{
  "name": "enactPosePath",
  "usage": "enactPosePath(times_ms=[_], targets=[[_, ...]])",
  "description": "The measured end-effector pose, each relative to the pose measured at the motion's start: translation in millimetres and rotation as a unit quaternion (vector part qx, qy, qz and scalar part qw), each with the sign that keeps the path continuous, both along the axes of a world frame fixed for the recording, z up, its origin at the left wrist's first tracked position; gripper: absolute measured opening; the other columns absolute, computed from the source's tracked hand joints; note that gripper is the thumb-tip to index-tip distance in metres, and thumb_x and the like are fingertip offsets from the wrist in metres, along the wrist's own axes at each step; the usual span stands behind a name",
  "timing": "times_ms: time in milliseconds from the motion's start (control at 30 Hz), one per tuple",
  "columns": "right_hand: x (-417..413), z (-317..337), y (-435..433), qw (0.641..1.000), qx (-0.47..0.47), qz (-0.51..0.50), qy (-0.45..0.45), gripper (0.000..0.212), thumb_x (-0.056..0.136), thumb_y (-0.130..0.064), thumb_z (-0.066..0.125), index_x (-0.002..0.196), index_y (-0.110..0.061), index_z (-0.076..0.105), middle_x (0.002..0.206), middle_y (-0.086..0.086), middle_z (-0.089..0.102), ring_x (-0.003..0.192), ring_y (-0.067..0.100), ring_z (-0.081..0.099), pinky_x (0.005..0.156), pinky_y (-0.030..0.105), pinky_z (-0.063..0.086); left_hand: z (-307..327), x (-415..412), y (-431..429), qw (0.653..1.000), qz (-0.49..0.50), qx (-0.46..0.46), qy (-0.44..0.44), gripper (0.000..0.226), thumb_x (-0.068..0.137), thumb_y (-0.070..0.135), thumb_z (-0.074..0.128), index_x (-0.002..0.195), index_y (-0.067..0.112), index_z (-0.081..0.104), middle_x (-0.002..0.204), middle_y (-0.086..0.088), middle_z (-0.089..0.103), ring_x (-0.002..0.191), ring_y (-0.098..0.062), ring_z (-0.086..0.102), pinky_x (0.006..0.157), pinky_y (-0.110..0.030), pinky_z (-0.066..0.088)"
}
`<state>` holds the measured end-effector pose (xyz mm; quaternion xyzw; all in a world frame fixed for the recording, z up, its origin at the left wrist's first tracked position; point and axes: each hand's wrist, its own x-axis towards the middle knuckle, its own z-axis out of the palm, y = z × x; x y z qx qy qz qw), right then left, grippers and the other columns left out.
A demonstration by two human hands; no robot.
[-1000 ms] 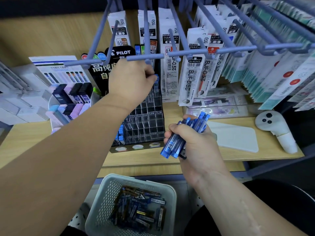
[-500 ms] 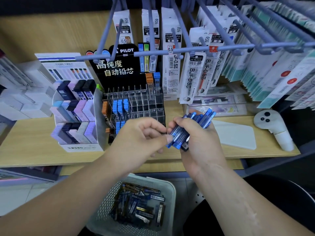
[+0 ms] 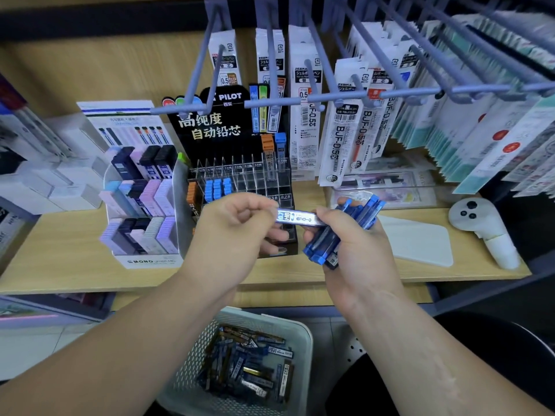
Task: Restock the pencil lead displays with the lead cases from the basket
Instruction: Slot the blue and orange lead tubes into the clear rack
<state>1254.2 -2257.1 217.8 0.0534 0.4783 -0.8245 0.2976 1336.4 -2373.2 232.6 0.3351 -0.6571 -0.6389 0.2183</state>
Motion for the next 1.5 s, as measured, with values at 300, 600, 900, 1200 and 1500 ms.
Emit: enactPosePath(times_ms=[300,600,900,1200,1500], targets=[[-3,1,2,0.999,-0.037,0.000,-0.036,0.034,0.089,0.007,0.061,0.114,-0.013,0.051,0.076,0.013,0.062,0.061,0.022,0.061,0.060,0.031,0.052,21,-28,-36,0.979,0.060,-0.179,0.080,0.016,0.097,0.002,0.059,0.100,0.013,0.071,0.079,-0.006,0.070,0.067,-0.013,0.068,0.067,-0.026,0.059],[-4,-1,2,1.000,-0.010,0.021,-0.021,0.035,0.087,0.004,0.062,0.117,-0.010,0.051,0.069,0.009,0.061,0.059,0.021,0.056,0.058,0.030,0.049,16,-69,-77,0.836,-0.031,-0.547,-0.019,0.021,0.091,0.014,0.065,0.108,0.010,0.075,0.096,-0.008,0.072,0.087,-0.023,0.067,0.089,-0.028,0.050],[-5,-2,0,0.999,-0.022,0.019,-0.028,0.036,0.087,0.006,0.063,0.117,-0.010,0.052,0.070,0.009,0.059,0.059,0.019,0.058,0.056,0.028,0.052,2,-91,-85,0.780,-0.085,-0.619,-0.036,0.018,0.086,0.012,0.070,0.100,0.005,0.078,0.096,-0.012,0.070,0.093,-0.030,0.066,0.087,-0.040,0.052],[-5,-4,-2,0.998,-0.042,0.029,-0.028,0.035,0.086,0.007,0.063,0.115,-0.010,0.051,0.075,0.012,0.057,0.061,0.019,0.057,0.056,0.028,0.051,2,-101,-86,0.779,-0.055,-0.620,-0.073,0.007,0.086,0.017,0.072,0.090,0.012,0.075,0.096,-0.009,0.067,0.084,-0.030,0.063,0.075,-0.042,0.052],[-5,-6,-2,0.999,-0.043,0.013,-0.016,0.046,0.088,0.004,0.064,0.132,0.002,0.050,0.077,0.012,0.062,0.064,0.021,0.061,0.060,0.029,0.053,-3,-31,-37,0.918,-0.092,-0.380,-0.063,0.008,0.091,0.020,0.068,0.085,0.023,0.072,0.071,0.010,0.065,0.057,-0.004,0.056,0.061,-0.021,0.046]])
